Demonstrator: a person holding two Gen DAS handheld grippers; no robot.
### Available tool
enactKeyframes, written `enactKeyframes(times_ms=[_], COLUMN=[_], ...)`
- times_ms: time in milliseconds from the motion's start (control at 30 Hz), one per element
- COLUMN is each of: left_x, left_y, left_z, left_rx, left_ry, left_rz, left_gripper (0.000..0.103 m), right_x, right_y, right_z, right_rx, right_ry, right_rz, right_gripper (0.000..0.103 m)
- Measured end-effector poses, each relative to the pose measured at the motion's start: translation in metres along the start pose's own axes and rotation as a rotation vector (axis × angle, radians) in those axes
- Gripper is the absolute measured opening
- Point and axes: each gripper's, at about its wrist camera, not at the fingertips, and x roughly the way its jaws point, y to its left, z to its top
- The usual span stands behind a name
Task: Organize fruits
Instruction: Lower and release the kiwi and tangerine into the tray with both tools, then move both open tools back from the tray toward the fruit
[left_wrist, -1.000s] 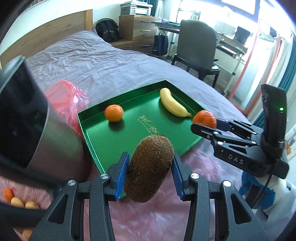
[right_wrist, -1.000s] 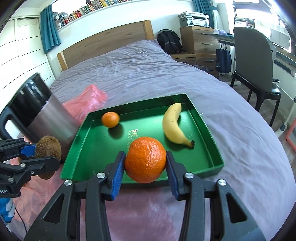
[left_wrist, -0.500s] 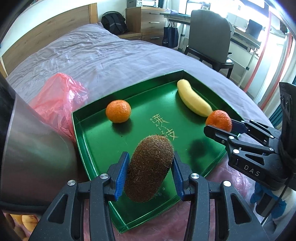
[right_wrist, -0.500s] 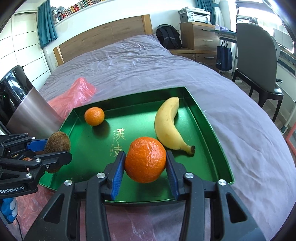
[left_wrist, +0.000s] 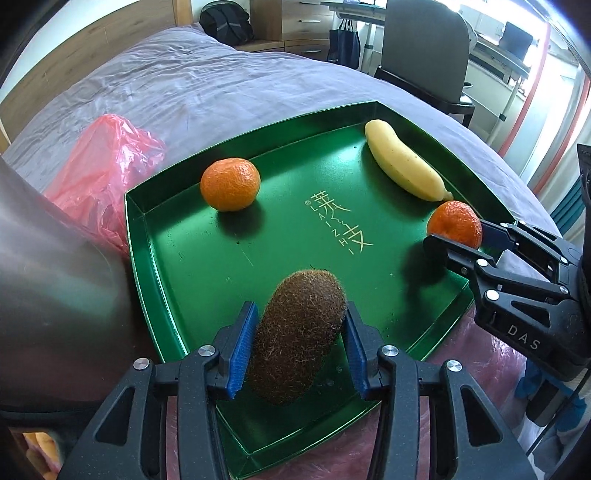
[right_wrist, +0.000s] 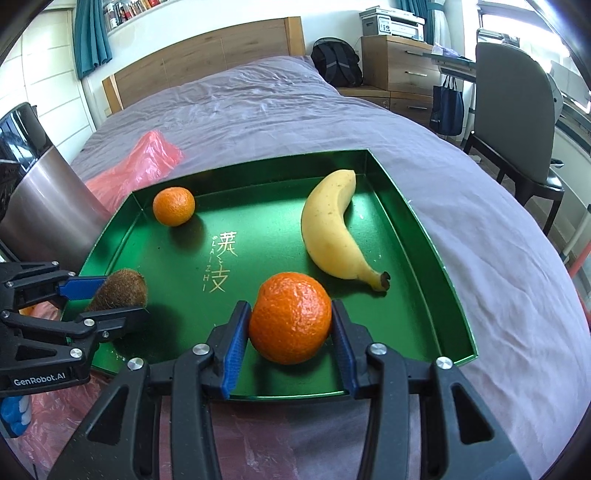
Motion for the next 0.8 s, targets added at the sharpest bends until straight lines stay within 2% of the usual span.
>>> enactKeyframes(times_ms=[100,167,200,233,267,400,467,600,667,800], left_x=[-0.002,-0.007,-0.011,-0.014,-0.016,-0.03,-0.038,-0.058,-0.069,-0.093], left_y=[0.002,0.004,0.003,0.003,0.003,0.002,0.001,-0.003,-0.005,-0.006], left_z=[-0.001,-0.001,-0.001,-0.001,0.0,0.001,-0.001,-0.006,-0.01,-0.023], left_rx=[-0.014,-0.023,-0.023,-0.02,-0.018,-0.017,-0.013,-0.006,-0.004,-0.022], left_ry=[0.001,-0.011,-0.021,-0.031,-0.037,-0.054,-0.065,-0.079,-0.088,-0.107], left_rz=[-0.014,-0.02,-0.018,-0.013,-0.008,-0.006,-0.01,-0.037,-0.041,-0.054], left_gripper=[0.041,0.047,0.049,0.051,0.052,0.053,0.054,0.056,0.059,0.064], right_x=[0.001,-0.001,-0.002,-0.004,-0.005,-0.022,-0.032,-0.057,-0.067,-0.087], right_y=[0.002,0.002,0.003,0.003,0.004,0.004,0.004,0.004,0.006,0.009], right_z=[0.001,0.002,0.002,0.002,0.002,0.003,0.004,0.005,0.006,0.002], right_rx=[-0.002,0.004,0.007,0.006,0.005,0.012,0.014,0.018,0.024,0.039], right_ry=[0.01,0.013,0.011,0.01,0.01,-0.01,-0.025,-0.055,-0.063,-0.072], right_rz=[-0.007,-0.005,-0.006,-0.01,-0.016,-0.027,-0.032,-0.046,-0.049,-0.06], right_gripper=[0.045,0.047,0.049,0.06,0.066,0.069,0.081,0.089,0.098,0.103])
